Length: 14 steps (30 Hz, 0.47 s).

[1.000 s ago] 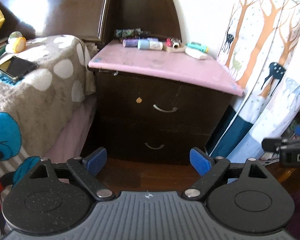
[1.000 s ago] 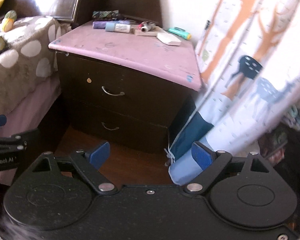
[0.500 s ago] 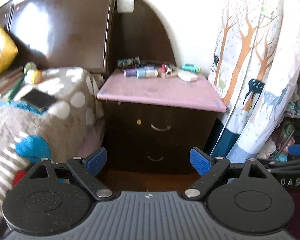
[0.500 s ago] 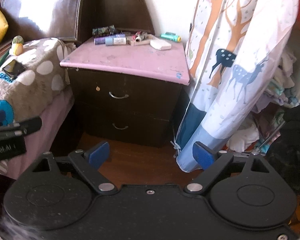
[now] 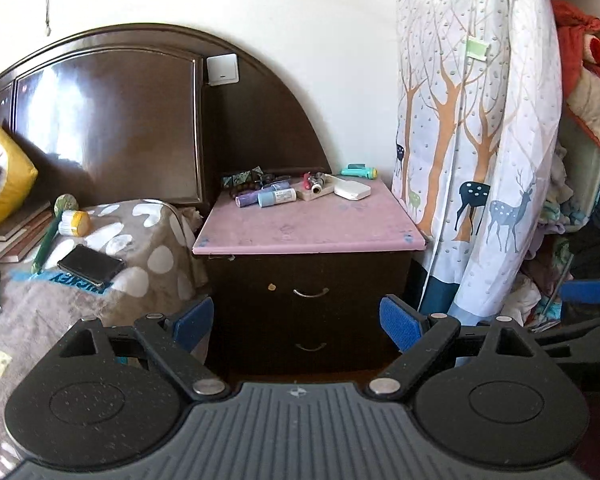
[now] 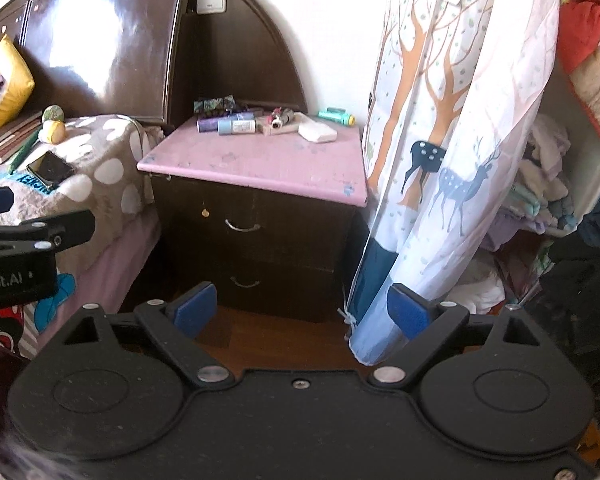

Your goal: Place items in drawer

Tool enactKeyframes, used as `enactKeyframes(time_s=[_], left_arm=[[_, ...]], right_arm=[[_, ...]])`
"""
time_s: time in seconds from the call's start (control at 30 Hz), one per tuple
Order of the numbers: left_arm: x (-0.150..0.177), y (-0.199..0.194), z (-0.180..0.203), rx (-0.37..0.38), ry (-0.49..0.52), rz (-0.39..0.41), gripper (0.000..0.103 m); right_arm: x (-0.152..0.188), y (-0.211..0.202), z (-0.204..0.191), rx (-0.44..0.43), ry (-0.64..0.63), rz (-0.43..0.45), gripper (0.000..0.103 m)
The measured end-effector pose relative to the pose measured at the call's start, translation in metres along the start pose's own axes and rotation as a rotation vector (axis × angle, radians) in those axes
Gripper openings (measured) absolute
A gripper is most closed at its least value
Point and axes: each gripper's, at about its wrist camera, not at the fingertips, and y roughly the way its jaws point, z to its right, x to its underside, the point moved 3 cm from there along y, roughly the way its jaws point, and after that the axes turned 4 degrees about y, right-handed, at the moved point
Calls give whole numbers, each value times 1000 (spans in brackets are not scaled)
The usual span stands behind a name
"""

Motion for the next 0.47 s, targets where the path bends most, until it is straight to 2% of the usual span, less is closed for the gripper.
enactKeyframes(time_s=[0.47], left_arm=[[3, -10, 4, 28, 2, 9, 91]], right_arm=[[-1, -15, 2, -9, -5, 23, 94]])
